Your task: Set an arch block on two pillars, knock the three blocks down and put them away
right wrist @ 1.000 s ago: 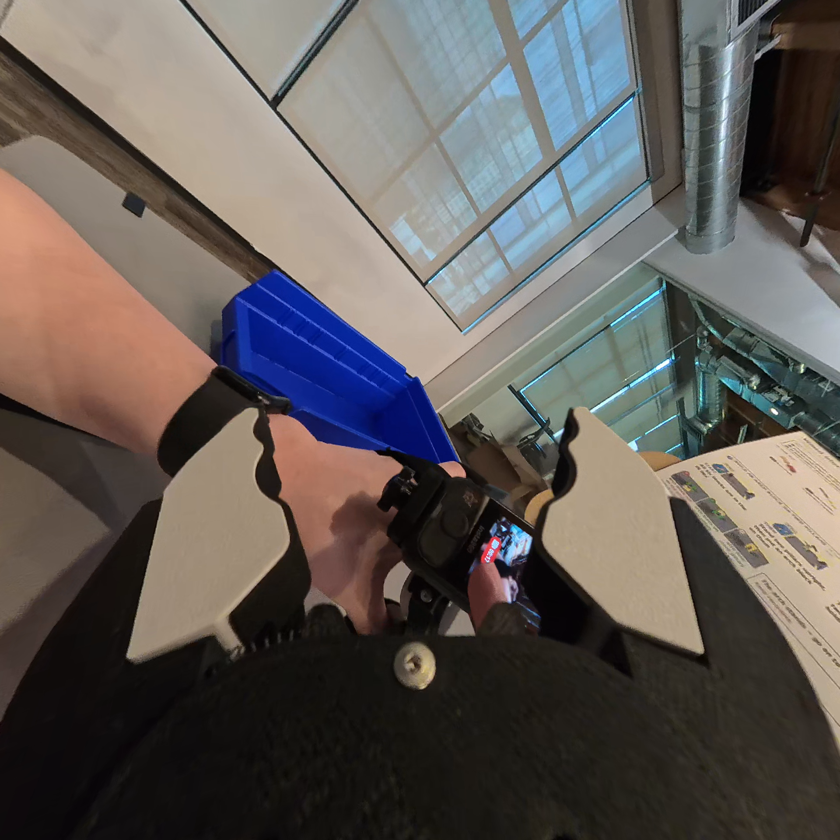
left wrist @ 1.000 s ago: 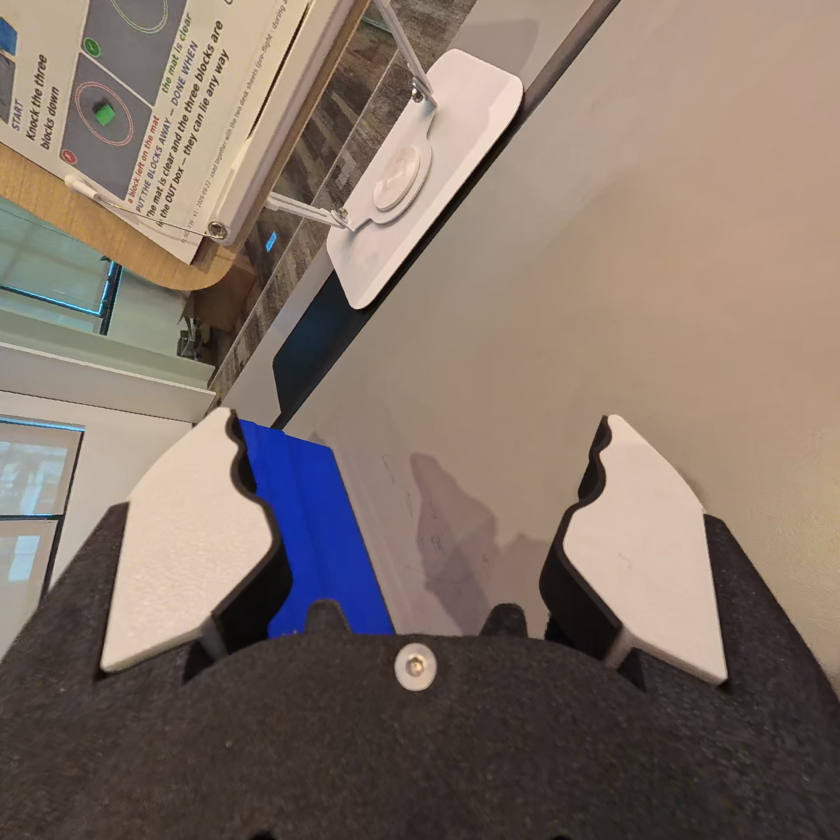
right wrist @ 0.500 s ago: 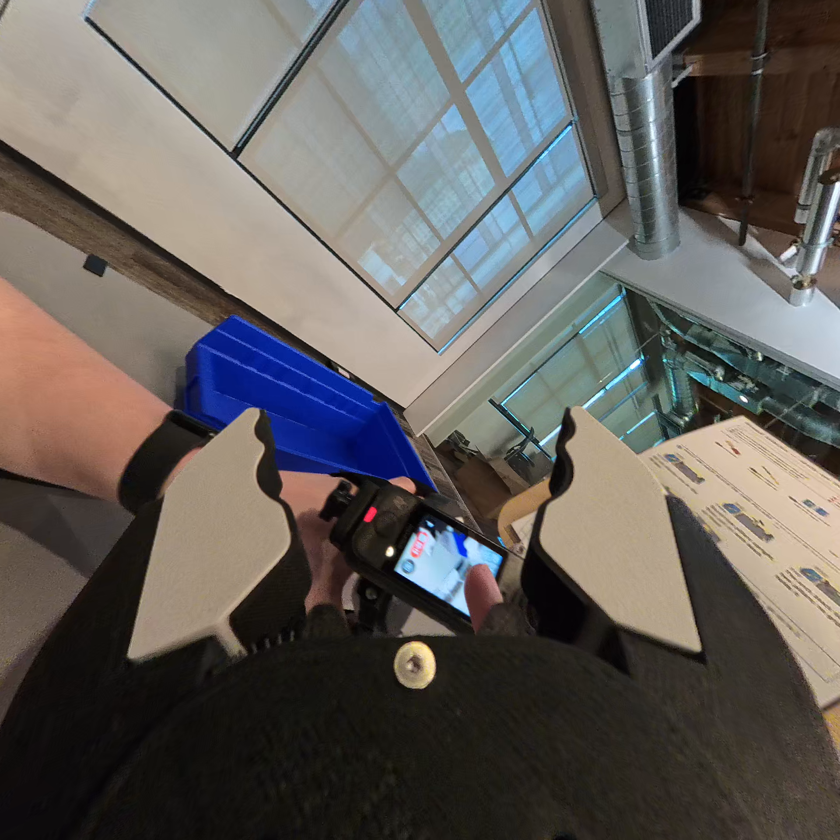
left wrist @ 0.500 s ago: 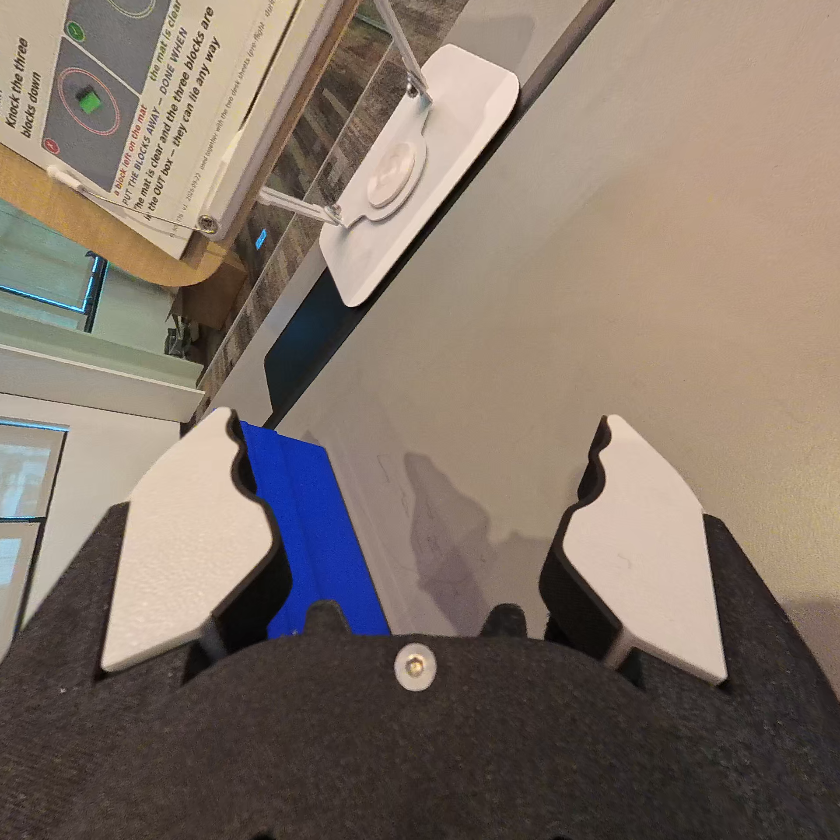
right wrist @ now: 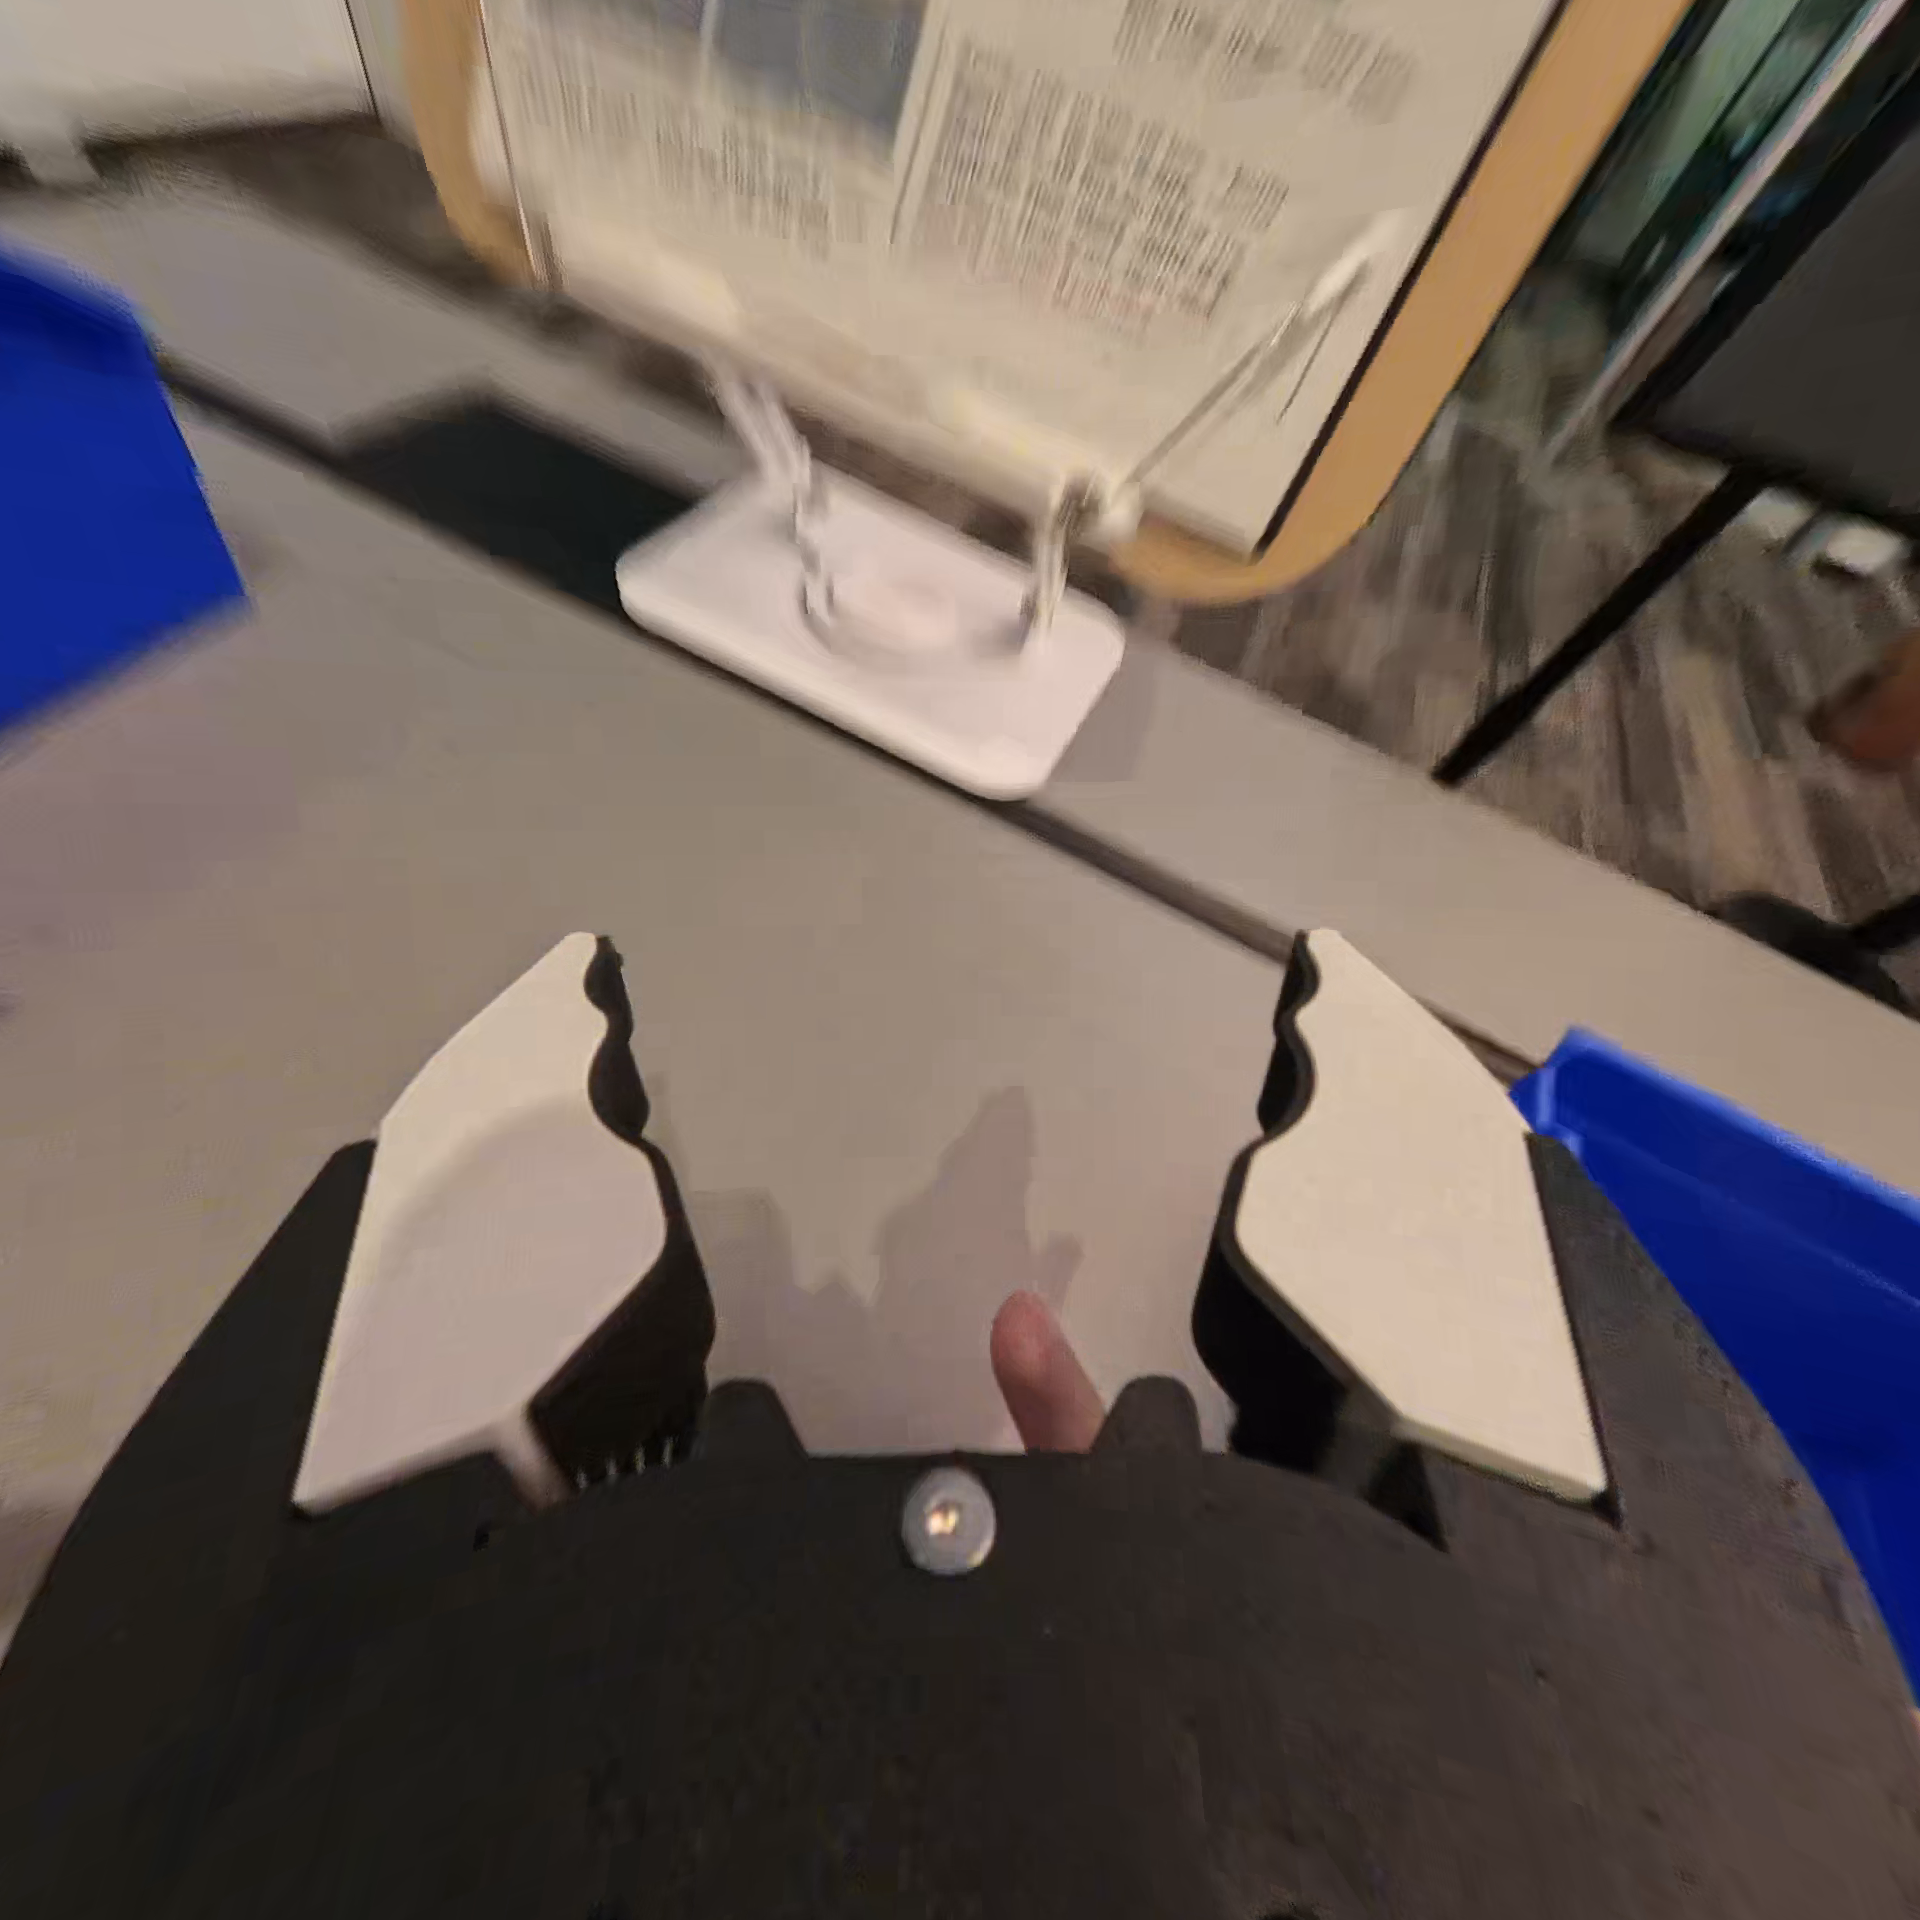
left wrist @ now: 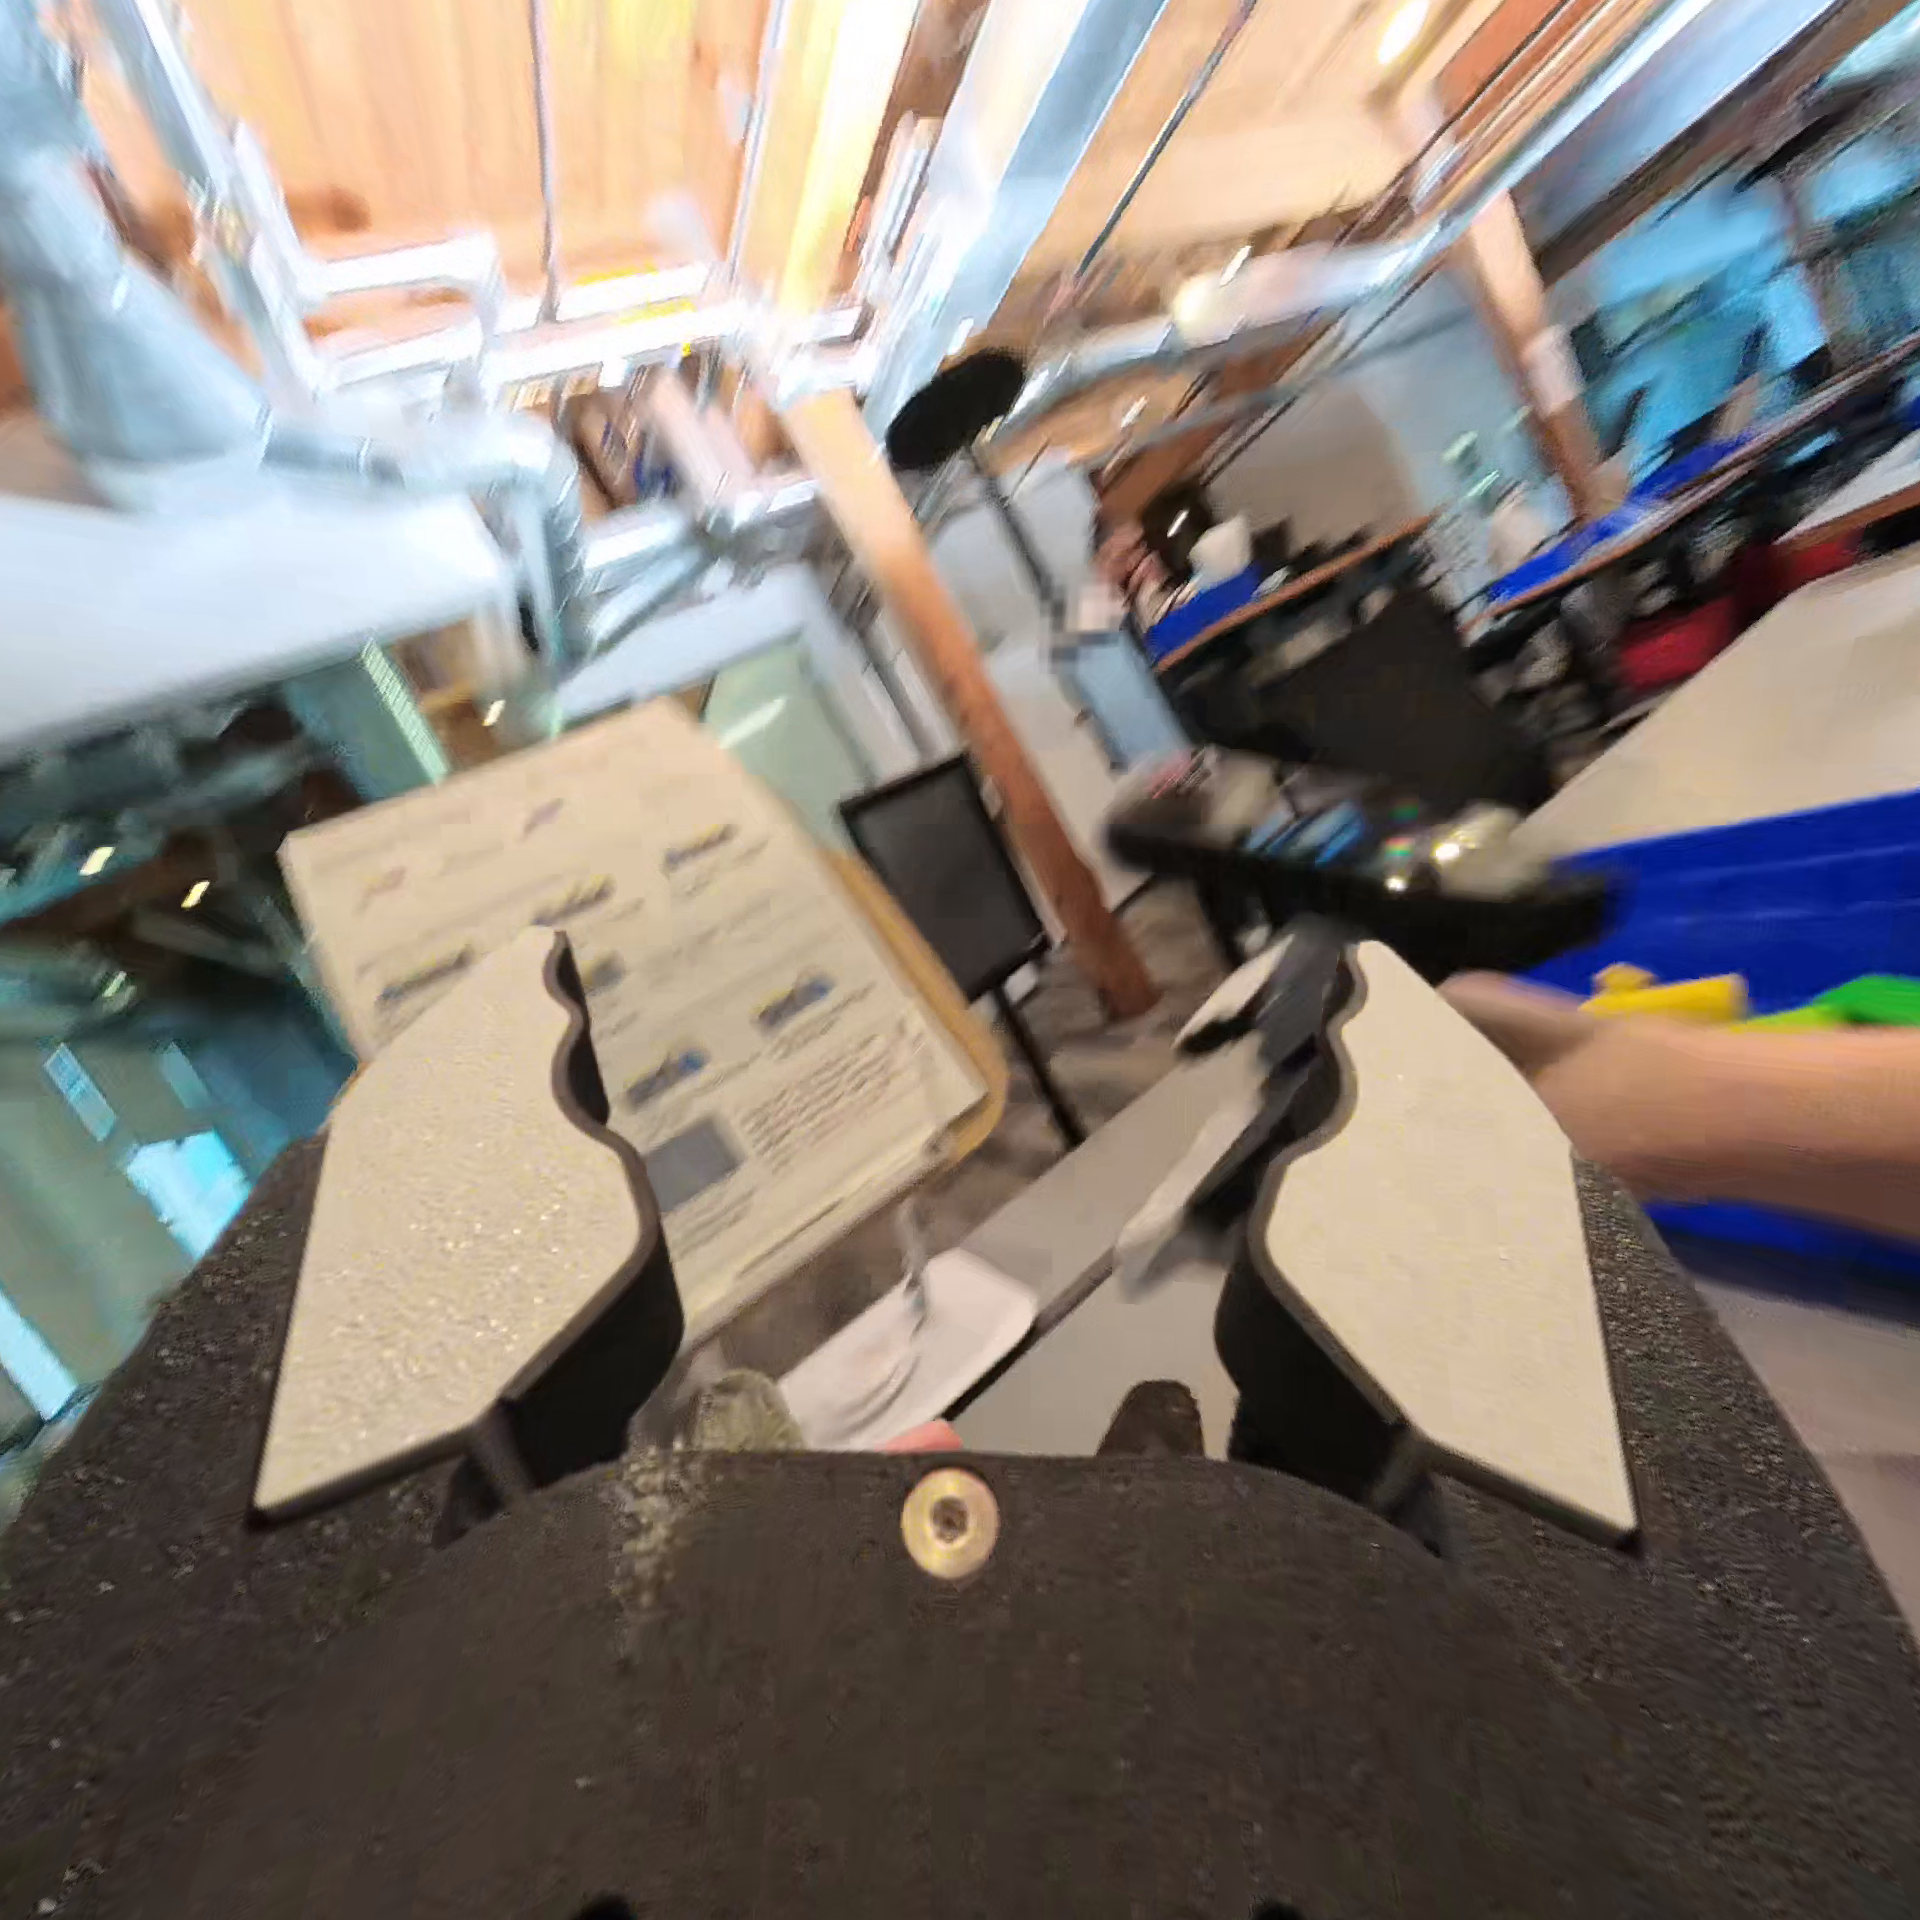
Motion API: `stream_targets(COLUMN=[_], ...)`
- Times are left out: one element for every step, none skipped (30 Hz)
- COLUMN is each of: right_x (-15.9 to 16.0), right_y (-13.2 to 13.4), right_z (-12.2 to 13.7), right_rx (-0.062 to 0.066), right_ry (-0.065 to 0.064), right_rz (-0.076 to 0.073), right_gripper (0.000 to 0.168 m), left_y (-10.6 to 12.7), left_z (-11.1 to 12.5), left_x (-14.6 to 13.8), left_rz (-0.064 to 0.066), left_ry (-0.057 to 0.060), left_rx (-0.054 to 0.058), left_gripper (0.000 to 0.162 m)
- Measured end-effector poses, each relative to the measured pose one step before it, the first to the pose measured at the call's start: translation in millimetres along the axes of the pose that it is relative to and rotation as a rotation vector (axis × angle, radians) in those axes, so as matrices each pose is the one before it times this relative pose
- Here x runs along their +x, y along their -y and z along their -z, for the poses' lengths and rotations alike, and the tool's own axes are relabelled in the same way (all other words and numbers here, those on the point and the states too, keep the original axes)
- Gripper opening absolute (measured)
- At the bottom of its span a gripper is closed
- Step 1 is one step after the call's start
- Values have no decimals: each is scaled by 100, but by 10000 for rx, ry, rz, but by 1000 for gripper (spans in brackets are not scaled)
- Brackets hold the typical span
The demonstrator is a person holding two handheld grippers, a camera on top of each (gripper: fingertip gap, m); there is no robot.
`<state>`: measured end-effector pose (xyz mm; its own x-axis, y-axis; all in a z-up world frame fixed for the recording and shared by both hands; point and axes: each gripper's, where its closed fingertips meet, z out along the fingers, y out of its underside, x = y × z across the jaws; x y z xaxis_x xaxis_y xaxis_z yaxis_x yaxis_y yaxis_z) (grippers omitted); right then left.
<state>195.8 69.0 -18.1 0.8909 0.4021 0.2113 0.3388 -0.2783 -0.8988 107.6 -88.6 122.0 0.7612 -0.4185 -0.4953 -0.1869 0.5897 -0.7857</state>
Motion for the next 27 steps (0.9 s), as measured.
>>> stream_targets(right_x=[-515,-462,-637,-705,-743,-666,-572,-551,-479,-479,-444,-395,-335,-301,-202,-192,-267,-285,-212,-105,11,19,-129,-196,-168,-100,-56], right_y=[-1595,-1202,-846,-480,-165,114,255,204,143,136,144,141,107,93,46,-73,-137,-16,73,12,11,-10,-47,-6,44,69,44], right_z=[-923,-805,-588,-368,-176,-3,126,171,176,201,204,197,168,140,92,28,10,53,81,90,89,91,77,82,66,69,41], right_rx=[-851,-644,-484,-324,-176,-60,10,-39,-93,-76,-62,-56,-74,-60,-75,-145,-175,-74,-5,-30,-31,-40,-69,-38,0,17,-2], right_ry=[-130,-278,-227,-217,-171,-160,-168,-126,-132,-109,-90,-93,-94,-85,-115,-87,-12,36,31,1,-48,-38,60,97,65,1,-31], right_rz=[508,563,602,567,534,427,392,399,366,362,322,300,285,265,254,254,210,128,73,66,80,81,54,16,30,62,77], right_gripper=[118,119,119,119,119,119,119,119,119,119,119,119,119,119,119,119,119,119,119,119,119,119,119,119,119,119,119], left_y=[1596,1575,1451,1116,883,754,723,606,373,244,150,11,-55,23,79,20,-20,-47,-127,-209,-205,-166,-174,-233,-225,-196,-158], left_z=[556,489,448,364,207,133,174,162,120,95,49,-14,-45,-26,-16,-31,-33,-17,8,3,-17,-2,-36,-66,-72,-48,-33], left_x=[1695,1602,1383,1128,992,724,533,433,305,152,139,251,245,38,44,27,-183,-244,-332,-395,-370,-395,-247,-167,-201,-119,-31], left_rz=[-37,-155,-244,-248,-126,34,162,175,103,-40,-94,-40,69,165,250,292,230,156,66,29,114,185,249,233,116,36,6], left_ry=[-363,-330,-254,-185,-255,-226,-197,-184,-121,-23,-20,-111,-110,7,-31,-80,45,47,91,127,93,115,32,-9,53,28,-14], left_rx=[714,752,675,446,323,295,356,329,211,167,123,26,-36,19,56,2,-9,-14,-36,-83,-71,-40,-58,-92,-86,-62,-53], left_gripper=[130,130,130,126,125,125,125,123,123,123,122,122,122,122,122,122,121,121,121,121,121,121,122,122,123,124,124])
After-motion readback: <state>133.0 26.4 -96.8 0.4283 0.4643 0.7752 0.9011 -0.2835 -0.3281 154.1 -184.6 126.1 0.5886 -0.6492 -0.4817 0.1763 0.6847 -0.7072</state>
